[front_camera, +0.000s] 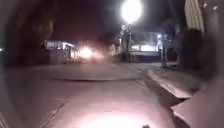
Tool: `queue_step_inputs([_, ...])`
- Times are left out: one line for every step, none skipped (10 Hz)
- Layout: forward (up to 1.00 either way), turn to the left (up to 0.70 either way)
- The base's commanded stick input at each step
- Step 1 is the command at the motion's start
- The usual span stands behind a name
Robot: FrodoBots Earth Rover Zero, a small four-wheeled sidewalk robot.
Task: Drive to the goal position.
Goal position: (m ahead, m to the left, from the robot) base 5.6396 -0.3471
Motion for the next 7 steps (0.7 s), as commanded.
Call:
queue_step_inputs([0.7,0.01])
queue_step_inputs([0.7,0.01])
queue_step_inputs([0.7,0.01])
queue_step_inputs([0.7,0.01])
queue_step_inputs([0.7,0.01])
queue_step_inputs([0.7,0.01])
queue_step_inputs([0.7,0.01])
